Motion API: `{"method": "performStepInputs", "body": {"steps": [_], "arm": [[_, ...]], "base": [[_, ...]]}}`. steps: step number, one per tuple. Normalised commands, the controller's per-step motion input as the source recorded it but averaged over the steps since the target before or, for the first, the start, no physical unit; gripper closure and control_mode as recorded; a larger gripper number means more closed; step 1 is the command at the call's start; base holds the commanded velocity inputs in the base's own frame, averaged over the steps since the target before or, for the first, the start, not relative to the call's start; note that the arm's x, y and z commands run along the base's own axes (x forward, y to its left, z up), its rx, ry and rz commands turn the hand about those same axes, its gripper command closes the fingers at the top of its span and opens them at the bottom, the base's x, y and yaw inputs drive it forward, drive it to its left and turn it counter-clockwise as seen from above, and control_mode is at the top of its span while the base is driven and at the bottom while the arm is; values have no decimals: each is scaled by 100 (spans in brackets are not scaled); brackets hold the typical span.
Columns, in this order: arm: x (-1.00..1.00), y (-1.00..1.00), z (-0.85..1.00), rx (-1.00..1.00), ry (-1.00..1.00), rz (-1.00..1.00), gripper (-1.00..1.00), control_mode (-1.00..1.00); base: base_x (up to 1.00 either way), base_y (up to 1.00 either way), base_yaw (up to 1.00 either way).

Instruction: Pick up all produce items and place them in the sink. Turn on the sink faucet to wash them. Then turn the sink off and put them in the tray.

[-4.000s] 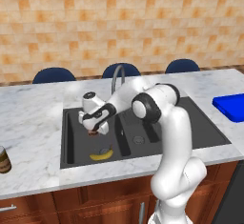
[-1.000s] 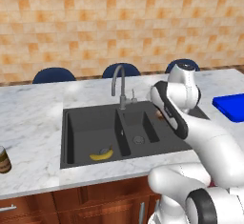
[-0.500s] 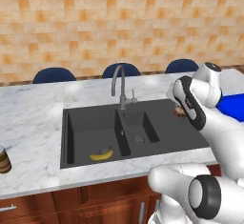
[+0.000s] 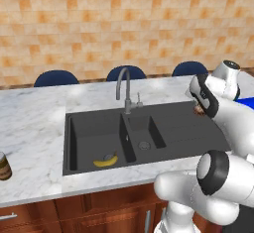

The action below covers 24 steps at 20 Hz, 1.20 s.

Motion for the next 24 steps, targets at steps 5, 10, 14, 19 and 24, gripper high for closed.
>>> {"method": "performStepInputs", "body": {"steps": [5, 10, 14, 19, 24], "arm": [[39, -69, 0, -9, 0, 0, 100, -100], [40, -75, 0, -3, 1, 0, 100, -100], [36, -76, 0, 0, 1, 0, 100, -100], [27, -76, 0, 0, 1, 0, 100, -100], [16, -77, -8, 0, 0, 0, 100, -100]], "base": [[0, 0, 0], [0, 0, 0], [0, 0, 0], [0, 0, 0], [0, 0, 0]]}}
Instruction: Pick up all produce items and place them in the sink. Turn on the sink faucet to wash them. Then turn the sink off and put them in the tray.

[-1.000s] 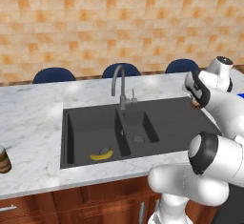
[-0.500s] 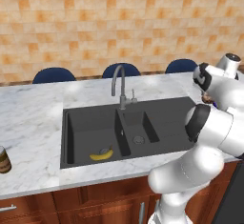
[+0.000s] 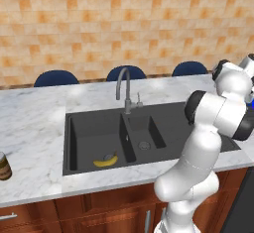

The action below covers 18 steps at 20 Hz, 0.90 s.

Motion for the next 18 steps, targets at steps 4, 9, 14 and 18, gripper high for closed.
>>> {"method": "performStepInputs", "body": {"steps": [4, 9, 14, 18], "arm": [[16, -63, -22, -4, 3, -2, 100, -100], [5, -48, -33, -10, 0, -3, 100, -100], [9, -45, -15, -12, 0, -3, 100, -100], [12, -31, -24, -7, 9, -1, 100, -100]], "base": [[0, 0, 0], [0, 0, 0], [0, 0, 0], [0, 0, 0]]}}
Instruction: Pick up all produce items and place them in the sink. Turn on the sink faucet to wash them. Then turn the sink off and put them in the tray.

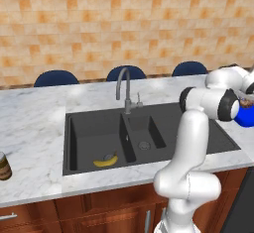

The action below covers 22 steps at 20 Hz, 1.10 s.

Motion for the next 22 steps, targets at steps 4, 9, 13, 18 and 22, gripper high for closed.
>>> {"method": "performStepInputs", "body": {"steps": [4, 9, 13, 18, 22], "arm": [[1, -18, -41, -1, 10, 0, 100, -100], [2, -29, -15, 0, 5, 0, 100, -100], [8, -30, -4, 0, 8, 0, 100, -100], [10, -27, -22, 0, 6, 0, 100, -100], [6, -23, -20, 0, 4, 0, 100, -100]], "base": [[0, 0, 0], [0, 0, 0], [0, 0, 0], [0, 0, 0], [0, 0, 0]]}}
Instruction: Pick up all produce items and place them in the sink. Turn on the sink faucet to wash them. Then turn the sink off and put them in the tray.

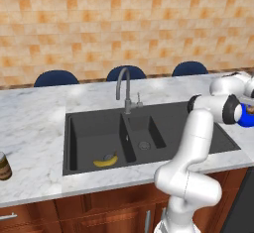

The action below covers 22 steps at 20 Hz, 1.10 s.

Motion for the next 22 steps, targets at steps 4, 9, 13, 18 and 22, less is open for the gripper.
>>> {"method": "performStepInputs", "body": {"steps": [4, 9, 13, 18, 22], "arm": [[3, -22, -19, 3, 0, 1, 100, -100], [7, -17, -25, 2, 1, 1, 100, -100], [6, 0, -30, 0, 0, 3, 100, -100], [4, 0, -28, 0, 0, 4, 100, -100], [4, 0, -26, 0, 0, 3, 100, -100]], "base": [[0, 0, 0], [0, 0, 0], [0, 0, 0], [0, 0, 0], [0, 0, 0]]}}
